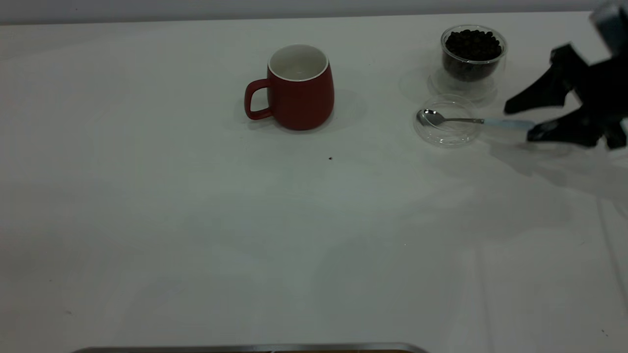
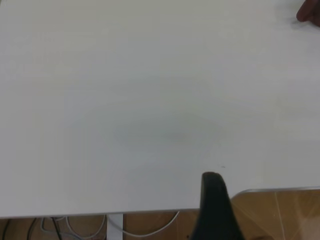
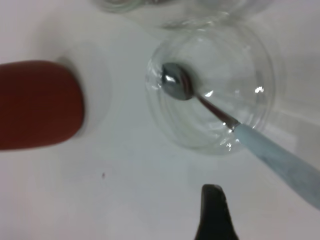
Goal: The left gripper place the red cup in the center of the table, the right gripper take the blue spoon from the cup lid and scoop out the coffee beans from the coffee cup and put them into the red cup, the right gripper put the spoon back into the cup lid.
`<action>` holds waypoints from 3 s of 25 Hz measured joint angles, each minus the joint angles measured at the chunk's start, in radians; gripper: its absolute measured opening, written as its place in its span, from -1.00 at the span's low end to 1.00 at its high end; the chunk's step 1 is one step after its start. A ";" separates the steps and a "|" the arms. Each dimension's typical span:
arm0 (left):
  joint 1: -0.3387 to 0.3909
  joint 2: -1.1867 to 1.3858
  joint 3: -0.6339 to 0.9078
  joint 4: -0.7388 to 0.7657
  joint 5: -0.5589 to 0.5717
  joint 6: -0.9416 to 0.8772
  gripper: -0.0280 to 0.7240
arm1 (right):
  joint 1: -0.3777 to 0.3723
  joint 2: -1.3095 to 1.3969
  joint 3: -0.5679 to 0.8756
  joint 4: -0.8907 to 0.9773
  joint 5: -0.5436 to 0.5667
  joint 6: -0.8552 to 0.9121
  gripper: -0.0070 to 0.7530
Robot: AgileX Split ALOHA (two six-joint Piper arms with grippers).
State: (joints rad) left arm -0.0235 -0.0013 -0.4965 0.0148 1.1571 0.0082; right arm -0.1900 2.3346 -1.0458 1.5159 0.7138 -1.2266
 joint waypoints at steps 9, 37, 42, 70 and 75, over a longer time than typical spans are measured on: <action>0.000 0.000 0.000 0.000 0.000 0.000 0.64 | 0.016 -0.416 0.009 -0.471 0.012 0.351 0.50; 0.000 0.000 0.000 0.000 0.000 -0.001 0.64 | 0.198 -1.919 0.536 -1.561 0.463 1.234 0.50; 0.000 0.000 0.000 0.000 0.000 -0.001 0.64 | 0.200 -2.028 0.536 -1.494 0.474 1.271 0.50; 0.000 0.000 0.000 0.000 0.000 0.000 0.64 | 0.241 -2.351 0.536 -1.472 0.520 1.275 0.50; 0.000 0.000 0.000 0.000 0.000 0.000 0.64 | 0.241 -2.351 0.536 -1.471 0.520 1.276 0.50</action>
State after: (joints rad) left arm -0.0235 -0.0013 -0.4965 0.0148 1.1571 0.0082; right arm 0.0511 -0.0169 -0.5102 0.0448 1.2342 0.0489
